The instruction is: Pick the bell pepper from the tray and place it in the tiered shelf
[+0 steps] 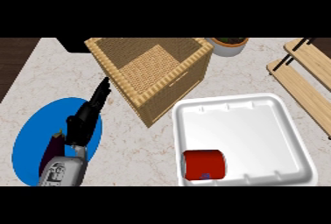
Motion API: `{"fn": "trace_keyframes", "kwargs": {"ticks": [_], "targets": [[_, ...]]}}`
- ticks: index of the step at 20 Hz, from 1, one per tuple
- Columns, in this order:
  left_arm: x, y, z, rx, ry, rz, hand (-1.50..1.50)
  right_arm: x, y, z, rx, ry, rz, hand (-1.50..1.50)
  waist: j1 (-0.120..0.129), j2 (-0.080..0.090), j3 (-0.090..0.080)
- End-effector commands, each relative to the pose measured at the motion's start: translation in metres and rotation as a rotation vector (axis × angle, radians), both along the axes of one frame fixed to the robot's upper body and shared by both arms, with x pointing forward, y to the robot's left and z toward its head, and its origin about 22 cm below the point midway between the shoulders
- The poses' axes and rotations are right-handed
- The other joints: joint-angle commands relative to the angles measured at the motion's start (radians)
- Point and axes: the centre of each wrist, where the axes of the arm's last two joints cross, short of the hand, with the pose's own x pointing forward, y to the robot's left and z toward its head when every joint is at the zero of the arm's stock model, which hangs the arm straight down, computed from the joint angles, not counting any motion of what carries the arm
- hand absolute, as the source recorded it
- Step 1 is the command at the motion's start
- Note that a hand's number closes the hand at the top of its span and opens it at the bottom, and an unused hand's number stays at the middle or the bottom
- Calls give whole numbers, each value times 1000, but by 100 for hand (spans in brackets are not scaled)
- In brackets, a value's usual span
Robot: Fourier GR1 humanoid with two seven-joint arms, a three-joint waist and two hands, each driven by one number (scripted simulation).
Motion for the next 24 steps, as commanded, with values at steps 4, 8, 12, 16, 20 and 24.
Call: {"fn": "trace_keyframes", "kwargs": {"ticks": [4, 8, 12, 16, 20, 24], "targets": [[9, -9, 21, 9, -12, -2, 0, -4, -17, -10, 10, -110, -1, 150, -8, -5, -1], [-2, -6, 3, 11, -13, 4, 0, -19, -42, -11, 104, -49, -328, -150, -4, -3, -1], [-4, 3, 2, -13, 10, 19, 0, -23, -22, -10, 130, -17, -334, -150, -18, -11, -2], [-4, 5, 1, 11, 16, 15, 0, -26, -4, -10, 130, -135, -284, -150, -13, -8, -1], [0, 10, 12, 5, 4, 13, 0, -37, -15, 7, 142, -222, -205, -150, -12, -10, -1], [9, 1, 15, 12, -1, 13, 0, -35, -1, 16, 144, -281, -132, -150, -11, -6, -1]]}}
